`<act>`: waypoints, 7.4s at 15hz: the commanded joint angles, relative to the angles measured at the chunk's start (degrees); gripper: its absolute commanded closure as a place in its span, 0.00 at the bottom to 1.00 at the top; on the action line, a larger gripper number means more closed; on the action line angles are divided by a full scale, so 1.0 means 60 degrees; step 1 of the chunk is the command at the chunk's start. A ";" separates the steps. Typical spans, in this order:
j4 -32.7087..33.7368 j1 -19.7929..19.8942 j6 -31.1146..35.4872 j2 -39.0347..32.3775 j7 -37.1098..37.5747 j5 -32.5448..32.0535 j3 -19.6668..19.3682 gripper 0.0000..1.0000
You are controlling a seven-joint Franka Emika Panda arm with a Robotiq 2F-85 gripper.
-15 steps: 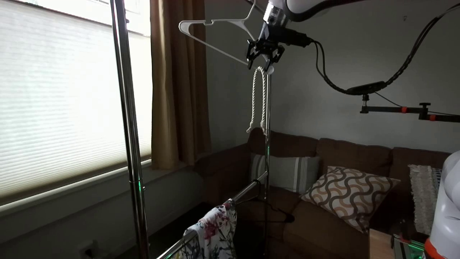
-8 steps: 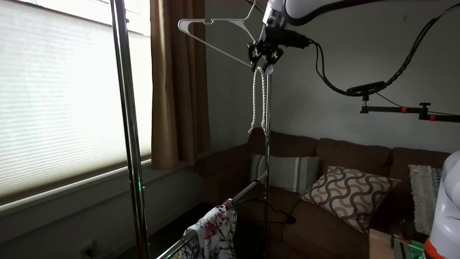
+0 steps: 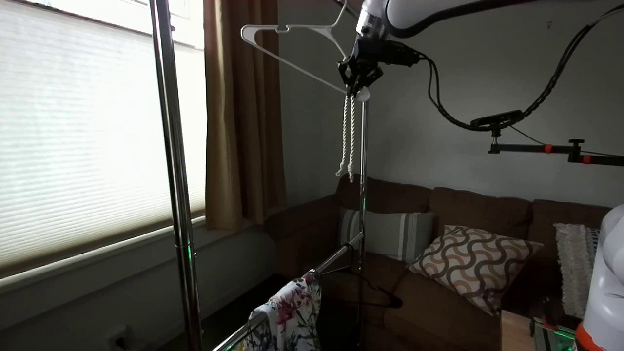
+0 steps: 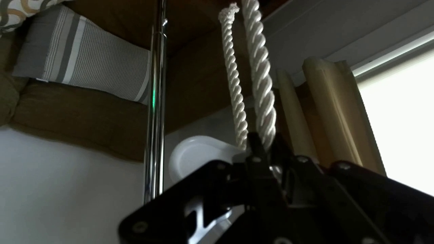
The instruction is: Move the rope from the clothes hanger to the bottom rail
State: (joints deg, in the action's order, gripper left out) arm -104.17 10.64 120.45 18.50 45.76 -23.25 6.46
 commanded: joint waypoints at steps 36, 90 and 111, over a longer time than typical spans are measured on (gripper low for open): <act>-0.1842 -0.3161 0.5542 0.4599 -0.7969 0.6779 -0.2558 0.97; -0.1438 -0.1240 -0.0926 -0.3409 -0.5030 0.1985 -0.1559 0.97; -0.0212 -0.2145 0.0508 -0.6876 -0.4954 0.2876 -0.1380 0.97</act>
State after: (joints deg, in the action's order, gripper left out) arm -106.84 -1.29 124.25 -21.14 14.78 -5.44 -0.78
